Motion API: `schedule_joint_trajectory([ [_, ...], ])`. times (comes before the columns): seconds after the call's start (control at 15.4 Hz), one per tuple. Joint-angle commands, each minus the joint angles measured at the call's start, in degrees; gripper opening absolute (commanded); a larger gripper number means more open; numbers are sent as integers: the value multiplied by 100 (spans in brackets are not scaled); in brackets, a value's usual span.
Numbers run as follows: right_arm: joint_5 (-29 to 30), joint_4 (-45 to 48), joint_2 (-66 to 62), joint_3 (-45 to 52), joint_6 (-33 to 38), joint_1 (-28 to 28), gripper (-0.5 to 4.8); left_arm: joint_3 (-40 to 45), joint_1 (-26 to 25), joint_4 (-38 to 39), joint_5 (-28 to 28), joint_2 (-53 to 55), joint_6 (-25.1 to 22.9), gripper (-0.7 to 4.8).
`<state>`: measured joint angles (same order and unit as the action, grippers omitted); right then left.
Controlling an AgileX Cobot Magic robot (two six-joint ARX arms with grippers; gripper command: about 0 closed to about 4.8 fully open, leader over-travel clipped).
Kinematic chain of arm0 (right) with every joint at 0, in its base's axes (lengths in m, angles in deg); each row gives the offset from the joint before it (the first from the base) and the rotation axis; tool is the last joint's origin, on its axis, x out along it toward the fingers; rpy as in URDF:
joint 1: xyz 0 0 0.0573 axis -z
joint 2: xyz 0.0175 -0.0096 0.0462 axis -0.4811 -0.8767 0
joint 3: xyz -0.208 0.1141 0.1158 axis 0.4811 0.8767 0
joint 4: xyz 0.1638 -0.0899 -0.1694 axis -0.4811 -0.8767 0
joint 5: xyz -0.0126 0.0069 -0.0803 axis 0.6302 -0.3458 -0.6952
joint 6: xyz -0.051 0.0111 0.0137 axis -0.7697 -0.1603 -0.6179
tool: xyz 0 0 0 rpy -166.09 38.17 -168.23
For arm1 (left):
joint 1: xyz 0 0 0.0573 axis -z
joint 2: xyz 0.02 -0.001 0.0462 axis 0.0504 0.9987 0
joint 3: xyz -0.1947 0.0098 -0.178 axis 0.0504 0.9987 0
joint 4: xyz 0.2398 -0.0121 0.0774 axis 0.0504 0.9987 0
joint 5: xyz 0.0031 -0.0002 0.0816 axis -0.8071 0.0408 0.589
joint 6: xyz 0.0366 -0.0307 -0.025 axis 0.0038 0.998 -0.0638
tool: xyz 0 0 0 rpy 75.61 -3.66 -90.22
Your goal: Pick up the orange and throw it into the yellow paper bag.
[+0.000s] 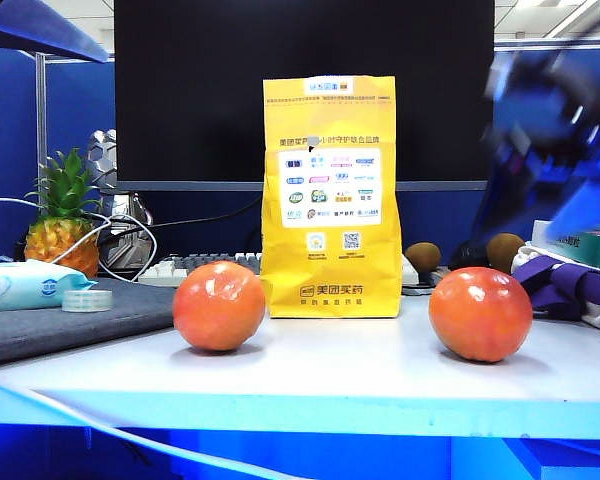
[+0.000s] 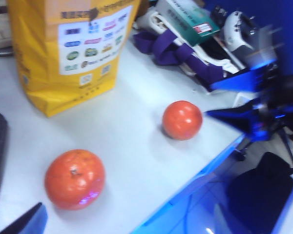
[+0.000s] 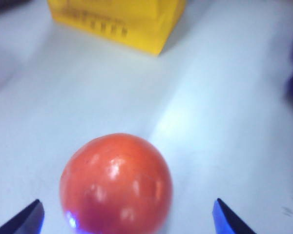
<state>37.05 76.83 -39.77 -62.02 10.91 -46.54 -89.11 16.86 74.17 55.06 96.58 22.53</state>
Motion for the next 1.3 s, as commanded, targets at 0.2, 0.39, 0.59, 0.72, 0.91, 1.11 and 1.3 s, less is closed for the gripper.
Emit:
schedule_joint_trajectory([
  [0.2, 546, 319, -1095, -601, 9, 4, 479, -31, 485, -96, -26, 83, 168, 479],
  [0.39, 586, 295, -1537, -763, 46, 2, 479, -31, 1005, -92, 192, 361, 236, 479],
  [0.59, 767, 15, -1537, -763, 181, 0, 479, -31, 1176, -109, 212, 529, 234, 479],
  [0.72, 780, -74, -1537, -758, 247, -26, 479, -31, 1176, -175, 216, 566, 236, 479],
  [0.91, 835, -162, -1537, -758, 302, -26, 479, -31, 1176, -391, 212, 599, 254, 479],
  [1.11, 916, -483, -1537, -756, 302, -26, 479, -31, 1176, -437, 216, 601, 271, 479],
  [1.3, 885, -579, -1537, -756, 302, -26, 479, -31, 1176, -437, 216, 612, 271, 479],
])
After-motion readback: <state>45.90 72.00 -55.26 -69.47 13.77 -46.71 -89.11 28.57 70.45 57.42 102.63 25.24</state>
